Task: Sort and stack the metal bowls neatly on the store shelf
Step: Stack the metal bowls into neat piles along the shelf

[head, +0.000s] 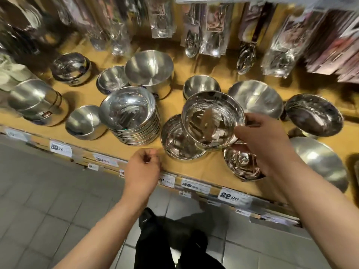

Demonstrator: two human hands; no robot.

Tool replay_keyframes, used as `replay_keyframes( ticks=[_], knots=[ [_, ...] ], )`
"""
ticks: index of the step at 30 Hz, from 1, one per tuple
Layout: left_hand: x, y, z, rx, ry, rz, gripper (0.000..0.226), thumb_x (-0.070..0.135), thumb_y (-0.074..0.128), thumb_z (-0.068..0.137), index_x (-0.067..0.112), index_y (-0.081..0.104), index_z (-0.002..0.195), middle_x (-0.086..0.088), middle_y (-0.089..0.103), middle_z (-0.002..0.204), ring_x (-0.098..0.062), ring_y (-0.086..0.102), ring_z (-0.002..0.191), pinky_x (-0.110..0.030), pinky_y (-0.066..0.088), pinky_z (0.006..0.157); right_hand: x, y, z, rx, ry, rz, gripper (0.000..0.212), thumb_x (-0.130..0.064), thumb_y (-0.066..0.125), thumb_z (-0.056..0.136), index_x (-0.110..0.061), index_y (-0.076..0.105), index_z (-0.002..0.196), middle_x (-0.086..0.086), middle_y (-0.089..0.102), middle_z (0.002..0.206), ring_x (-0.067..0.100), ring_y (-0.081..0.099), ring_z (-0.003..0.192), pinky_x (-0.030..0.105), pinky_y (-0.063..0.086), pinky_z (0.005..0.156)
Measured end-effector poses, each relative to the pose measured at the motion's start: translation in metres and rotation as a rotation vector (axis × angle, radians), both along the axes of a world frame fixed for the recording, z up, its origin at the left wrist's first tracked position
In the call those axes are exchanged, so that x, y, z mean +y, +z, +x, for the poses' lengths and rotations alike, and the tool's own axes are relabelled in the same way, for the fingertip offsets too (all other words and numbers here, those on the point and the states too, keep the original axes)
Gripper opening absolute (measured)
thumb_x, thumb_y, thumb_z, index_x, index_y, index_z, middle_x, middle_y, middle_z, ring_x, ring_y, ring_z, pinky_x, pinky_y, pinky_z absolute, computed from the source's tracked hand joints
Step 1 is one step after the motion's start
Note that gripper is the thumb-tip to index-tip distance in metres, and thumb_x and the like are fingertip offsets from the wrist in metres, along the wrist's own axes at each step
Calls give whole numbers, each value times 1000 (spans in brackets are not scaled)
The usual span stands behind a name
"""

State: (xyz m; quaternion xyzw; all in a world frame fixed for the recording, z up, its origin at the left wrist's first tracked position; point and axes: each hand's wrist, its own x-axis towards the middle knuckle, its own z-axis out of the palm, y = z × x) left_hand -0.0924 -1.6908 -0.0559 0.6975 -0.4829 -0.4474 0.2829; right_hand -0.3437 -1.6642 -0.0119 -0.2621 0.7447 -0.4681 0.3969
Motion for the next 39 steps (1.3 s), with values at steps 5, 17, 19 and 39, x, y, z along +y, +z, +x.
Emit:
replay_keyframes(
  ticks=[5,17,19,39],
  knots=[
    [-18,-6,-11,310,89,153,29,36,60,96,18,74,78,-7,78,91,-32,72,95,-53,55,95,4,-5,3,-16,41,-13,30,1,73,83,-22,78,102,5,79,91,24,78,77,41,64,69],
    [-17,0,-24,447,22,663,5,-1,61,93,-5,64,96,-15,64,103,-15,69,75,-19,59,53,6,-2,11,-58,1,-2,29,-1,75,83,-18,77,107,7,78,97,28,78,83,38,64,65],
    [-15,1,-23,433,25,680,6,-1,58,95,-1,61,90,-16,61,96,-18,64,78,-20,58,52,7,-3,15,-78,-16,17,41,0,74,83,-11,71,123,10,73,109,28,76,89,36,64,64],
    [-26,22,-7,128,-51,93,46,50,44,89,13,70,99,-7,73,101,-28,66,103,-55,53,99,-1,-7,67,-81,27,74,29,-6,69,90,-21,70,114,4,74,100,9,76,66,23,62,60]
  ],
)
